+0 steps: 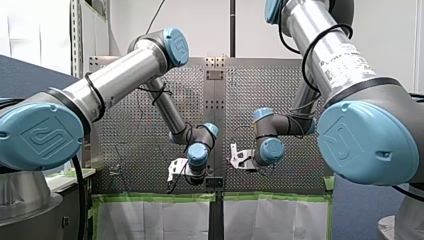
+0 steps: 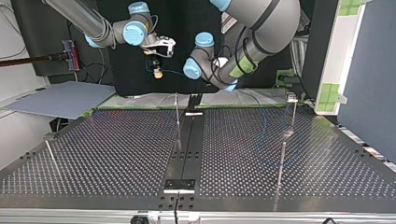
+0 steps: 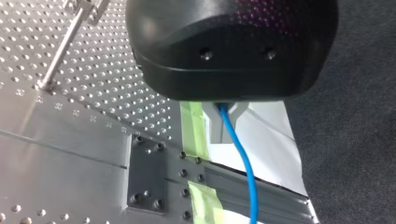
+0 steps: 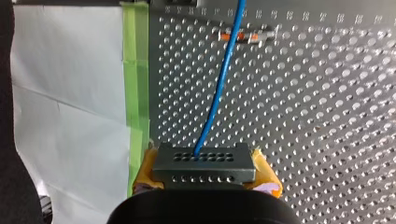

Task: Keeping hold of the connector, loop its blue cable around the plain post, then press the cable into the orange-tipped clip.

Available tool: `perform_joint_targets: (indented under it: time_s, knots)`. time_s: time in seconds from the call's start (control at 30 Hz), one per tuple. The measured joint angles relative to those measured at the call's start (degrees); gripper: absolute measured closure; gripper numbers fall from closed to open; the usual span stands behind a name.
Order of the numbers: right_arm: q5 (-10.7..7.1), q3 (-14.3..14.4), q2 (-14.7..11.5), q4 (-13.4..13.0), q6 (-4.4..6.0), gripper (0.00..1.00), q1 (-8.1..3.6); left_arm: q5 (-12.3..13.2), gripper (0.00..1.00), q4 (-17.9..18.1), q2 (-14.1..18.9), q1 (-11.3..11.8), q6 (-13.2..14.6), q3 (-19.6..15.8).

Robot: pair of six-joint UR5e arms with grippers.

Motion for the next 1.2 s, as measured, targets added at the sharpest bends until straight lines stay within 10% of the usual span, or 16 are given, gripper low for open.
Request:
perform_joint_targets:
  time_s: [0.4, 1.2]
  knots:
    - [1.03, 0.1, 1.4, -1.1, -0.12, 1.0, -1.12, -6.8, 1.0, 7.3, 0.1, -2.8, -4.0, -5.7]
    - [0.77, -3.9, 10.5, -9.9, -0.18, 1.0, -3.56, -8.8, 1.0, 20.7, -3.7, -4.6, 0.4, -4.8]
